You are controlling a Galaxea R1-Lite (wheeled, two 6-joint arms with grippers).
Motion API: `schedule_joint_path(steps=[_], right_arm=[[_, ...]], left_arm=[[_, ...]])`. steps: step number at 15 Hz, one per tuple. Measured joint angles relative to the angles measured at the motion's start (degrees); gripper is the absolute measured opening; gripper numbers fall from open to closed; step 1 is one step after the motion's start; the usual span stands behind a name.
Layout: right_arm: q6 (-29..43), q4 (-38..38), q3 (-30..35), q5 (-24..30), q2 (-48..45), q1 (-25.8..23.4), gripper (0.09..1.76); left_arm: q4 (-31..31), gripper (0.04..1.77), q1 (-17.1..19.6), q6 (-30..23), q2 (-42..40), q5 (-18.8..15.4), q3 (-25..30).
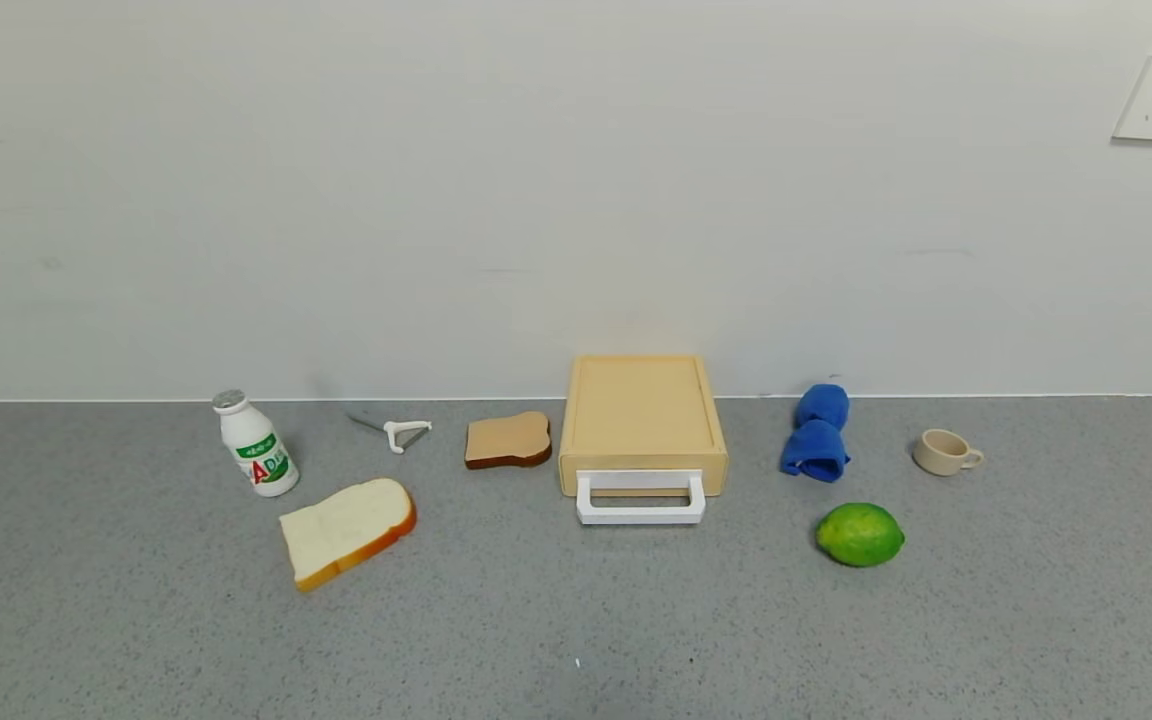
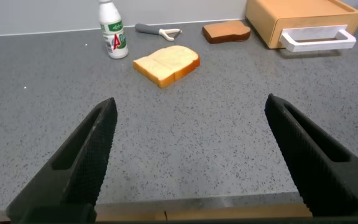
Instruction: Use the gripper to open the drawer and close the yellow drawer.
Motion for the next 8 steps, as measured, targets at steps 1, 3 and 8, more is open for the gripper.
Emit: schedule_joint_path(steps=[1, 3, 8], right_arm=[[0.1, -0.5, 1.4, 1.5, 0.0, 0.0, 1.71], [0.1, -0.6, 3.3, 2.5, 0.0, 0.1, 1.71], [0.2, -0.6, 3.9, 2.6, 0.0, 0.3, 1.71]], left_arm=[[0.0, 1.72, 0.0, 0.0, 0.0, 0.0, 0.0], [0.0, 1.72, 0.0, 0.0, 0.0, 0.0, 0.0], [0.0, 1.72, 0.0, 0.0, 0.0, 0.0, 0.0]])
